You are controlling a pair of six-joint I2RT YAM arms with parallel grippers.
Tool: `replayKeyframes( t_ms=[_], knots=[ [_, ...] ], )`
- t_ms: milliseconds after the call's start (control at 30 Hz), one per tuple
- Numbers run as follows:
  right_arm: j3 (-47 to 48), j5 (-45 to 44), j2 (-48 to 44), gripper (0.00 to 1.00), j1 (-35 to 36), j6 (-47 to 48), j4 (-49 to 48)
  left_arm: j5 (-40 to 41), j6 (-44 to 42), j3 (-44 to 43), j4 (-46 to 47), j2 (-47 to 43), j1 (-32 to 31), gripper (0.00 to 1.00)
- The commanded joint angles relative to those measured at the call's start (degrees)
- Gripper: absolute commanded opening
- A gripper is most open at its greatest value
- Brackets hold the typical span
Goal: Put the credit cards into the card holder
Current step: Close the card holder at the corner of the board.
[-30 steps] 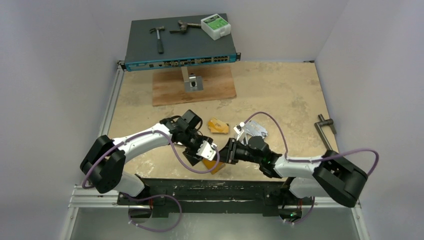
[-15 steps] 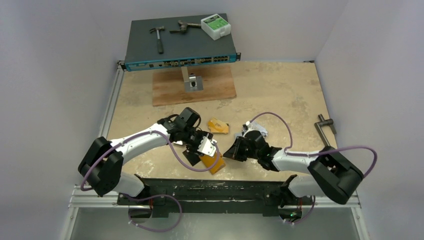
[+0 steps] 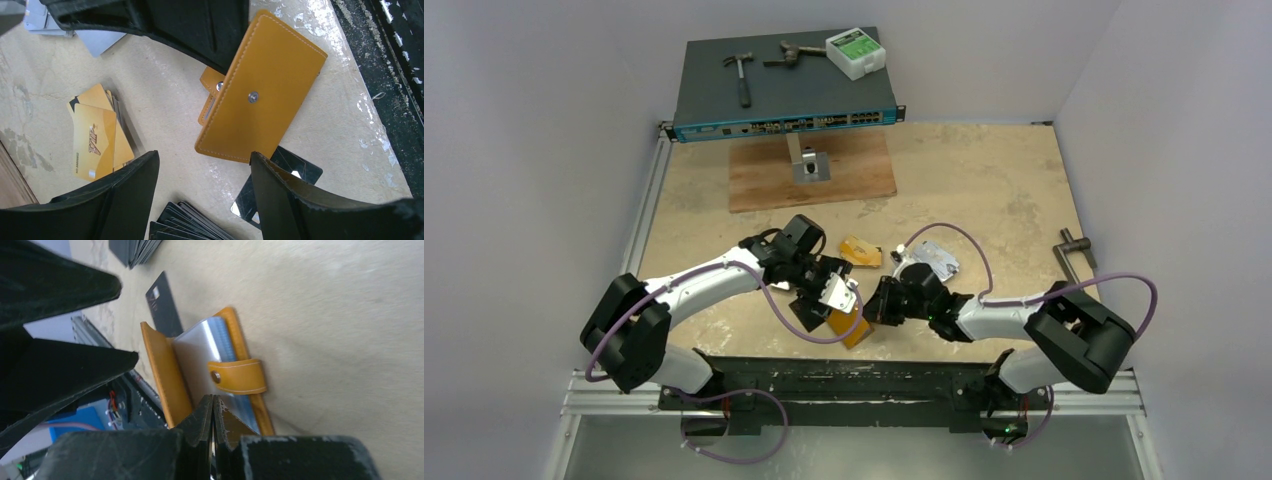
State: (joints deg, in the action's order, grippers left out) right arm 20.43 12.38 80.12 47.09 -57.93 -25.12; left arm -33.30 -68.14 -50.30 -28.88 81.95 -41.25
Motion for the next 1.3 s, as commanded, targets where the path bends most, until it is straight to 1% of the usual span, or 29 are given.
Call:
replayKeyframes(
  t_ms=[0, 233, 300, 567, 700, 800, 867, 900, 933, 967, 1000, 1033, 1067, 1100, 1167, 1267],
  knots=[
    [2.2, -0.2, 0.9, 0.00, 3.4, -0.9, -4.2, -3.0, -0.7, -0.3, 0.0, 0.3, 0.2, 0.68],
    [1.0, 0.0, -1.7, 0.00, 5.1, -2.2, -7.4, -4.1, -1.5, -0.4, -1.6, 0.6, 0.0, 0.67],
    [1.0, 0.8, -1.9, 0.00, 5.6, -2.5, -9.5, -4.6, -2.1, -0.6, -2.8, 0.7, -0.1, 0.64],
    [1.7, 2.9, 0.9, 0.00, 6.3, -2.8, -13.1, -5.6, -3.8, -1.3, -7.9, 0.4, -0.4, 0.52],
    [2.0, 3.2, 1.4, 0.00, 6.3, -2.6, -13.1, -5.9, -6.2, -1.5, -11.3, -0.1, -0.5, 0.36],
    [2.4, 3.0, 1.5, 0.00, 6.3, -2.1, -12.3, -5.8, -6.8, -2.0, -13.2, -0.1, -0.8, 0.21],
    [2.5, 2.4, 0.9, 0.00, 6.3, -1.6, -9.9, -5.4, -7.1, -2.2, -13.9, 0.0, -0.9, 0.10],
    [2.5, 1.9, 0.3, 0.10, 6.2, -1.3, -8.5, -5.2, -7.3, -2.2, -13.8, 0.0, -0.9, 0.06],
    [2.6, 0.4, -0.6, 0.27, 6.3, -0.6, -6.0, -5.1, -7.4, -2.2, -14.1, 0.1, -1.0, 0.05],
    [3.2, -2.1, -1.9, 0.38, 6.2, 1.3, -1.9, -5.0, -7.5, -2.2, -14.2, 0.1, -0.9, 0.05],
    [4.5, -5.2, -3.5, 0.47, 6.3, 3.0, 3.0, -5.0, -7.6, -2.3, -14.1, 0.0, -1.0, 0.04],
    [5.2, -7.7, -4.4, 0.50, 6.3, 4.5, 7.3, -5.0, -7.9, -2.3, -14.2, -0.1, -0.9, 0.03],
    [6.3, -10.3, -5.9, 0.57, 6.3, 6.1, 10.8, -5.0, -8.0, -2.3, -14.1, -0.2, -1.0, 0.02],
    [7.7, -13.9, -6.8, 0.61, 6.3, 7.2, 15.4, -5.0, -8.0, -2.3, -14.0, -0.2, -0.9, 0.02],
    [10.1, -18.6, -7.5, 0.64, 6.2, 9.6, 21.6, -4.9, -8.1, -2.3, -13.8, -0.2, -0.9, 0.02],
    [13.0, -22.9, -6.6, 0.68, 6.4, 12.4, 27.2, -4.7, -8.5, -2.1, -14.0, -0.4, -1.0, 0.01]
  ],
)
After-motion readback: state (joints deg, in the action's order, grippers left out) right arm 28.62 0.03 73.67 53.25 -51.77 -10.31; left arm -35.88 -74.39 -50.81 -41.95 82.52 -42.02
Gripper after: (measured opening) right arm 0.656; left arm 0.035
